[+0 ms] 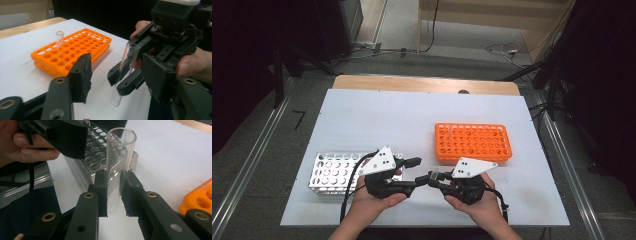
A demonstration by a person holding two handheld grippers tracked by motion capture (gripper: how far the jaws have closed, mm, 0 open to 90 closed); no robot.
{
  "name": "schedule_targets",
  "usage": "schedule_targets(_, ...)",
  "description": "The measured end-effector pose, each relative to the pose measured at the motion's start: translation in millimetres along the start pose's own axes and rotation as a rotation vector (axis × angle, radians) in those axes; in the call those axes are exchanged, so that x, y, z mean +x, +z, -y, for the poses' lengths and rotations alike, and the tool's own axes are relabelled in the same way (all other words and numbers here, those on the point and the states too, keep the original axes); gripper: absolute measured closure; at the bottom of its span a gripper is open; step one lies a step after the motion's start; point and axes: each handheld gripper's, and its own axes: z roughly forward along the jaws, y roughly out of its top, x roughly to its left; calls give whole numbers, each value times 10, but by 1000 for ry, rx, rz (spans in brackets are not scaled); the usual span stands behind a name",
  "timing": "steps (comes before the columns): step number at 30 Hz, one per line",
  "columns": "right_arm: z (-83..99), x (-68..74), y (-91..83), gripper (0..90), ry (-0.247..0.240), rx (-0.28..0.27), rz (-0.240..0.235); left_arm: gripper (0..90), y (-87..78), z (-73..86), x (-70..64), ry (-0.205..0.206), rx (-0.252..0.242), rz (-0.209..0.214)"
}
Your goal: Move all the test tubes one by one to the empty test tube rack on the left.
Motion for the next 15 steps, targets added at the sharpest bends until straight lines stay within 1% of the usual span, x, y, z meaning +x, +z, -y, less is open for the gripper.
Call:
schedule_targets(4,-14,43,33,737,-9,5,-11,556,35,4,-40,18,5,17)
schedule_targets(7,-23,70,51,737,-12,8,-18,600,57,9,-52,21,7,27)
schedule_targets(9,-29,87,59,737,-13,10,-24,622,72,16,-59,29,16,23)
schedule_targets(15,-40,104,63,737,-12,16,-34,702,94,19,-67,25,14,51)
